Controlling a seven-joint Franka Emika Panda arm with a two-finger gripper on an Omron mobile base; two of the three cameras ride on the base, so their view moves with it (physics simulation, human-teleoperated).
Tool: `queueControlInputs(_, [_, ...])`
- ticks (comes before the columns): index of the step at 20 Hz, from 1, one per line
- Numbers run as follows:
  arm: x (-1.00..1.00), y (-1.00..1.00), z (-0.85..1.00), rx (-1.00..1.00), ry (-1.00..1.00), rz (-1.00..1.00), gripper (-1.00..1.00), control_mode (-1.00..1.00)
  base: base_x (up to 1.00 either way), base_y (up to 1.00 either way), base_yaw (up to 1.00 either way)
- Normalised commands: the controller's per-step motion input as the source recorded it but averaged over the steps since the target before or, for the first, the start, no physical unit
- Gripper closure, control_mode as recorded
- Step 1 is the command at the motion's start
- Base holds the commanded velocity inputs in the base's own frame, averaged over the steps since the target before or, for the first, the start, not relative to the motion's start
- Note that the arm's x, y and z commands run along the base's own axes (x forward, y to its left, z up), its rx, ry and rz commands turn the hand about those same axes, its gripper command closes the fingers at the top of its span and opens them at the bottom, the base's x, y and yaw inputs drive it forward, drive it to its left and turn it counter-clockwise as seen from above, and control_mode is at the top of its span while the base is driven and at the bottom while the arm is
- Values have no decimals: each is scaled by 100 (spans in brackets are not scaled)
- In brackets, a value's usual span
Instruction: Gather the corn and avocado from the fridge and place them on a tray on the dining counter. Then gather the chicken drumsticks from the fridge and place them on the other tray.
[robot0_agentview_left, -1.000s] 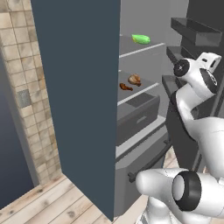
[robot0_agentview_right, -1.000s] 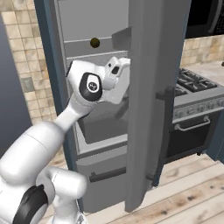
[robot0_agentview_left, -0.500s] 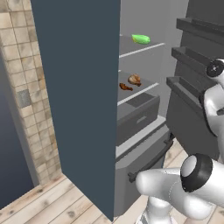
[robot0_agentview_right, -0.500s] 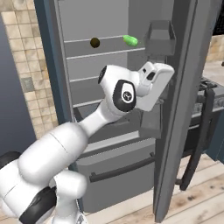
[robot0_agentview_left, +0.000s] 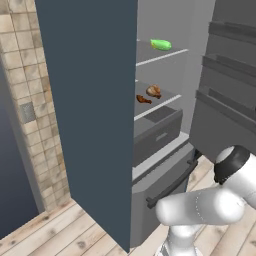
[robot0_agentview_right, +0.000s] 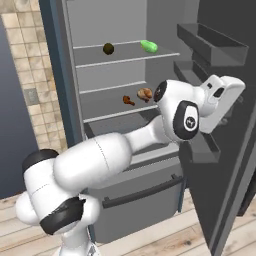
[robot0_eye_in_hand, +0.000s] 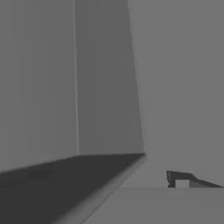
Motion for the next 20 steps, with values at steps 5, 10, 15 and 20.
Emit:
queueControlInputs(5, [-60,-12,24,0,-23,0,-100,-100,0,0,0])
queueControlInputs(10, [-48,0,30,0,-23,0,-100,-100,0,0,0])
queueControlInputs(15, [-57,7,28,0,-16,0,-100,-100,0,0,0])
queueControlInputs(20, [-2,65,21,2,0,0,-100,-100,0,0,0])
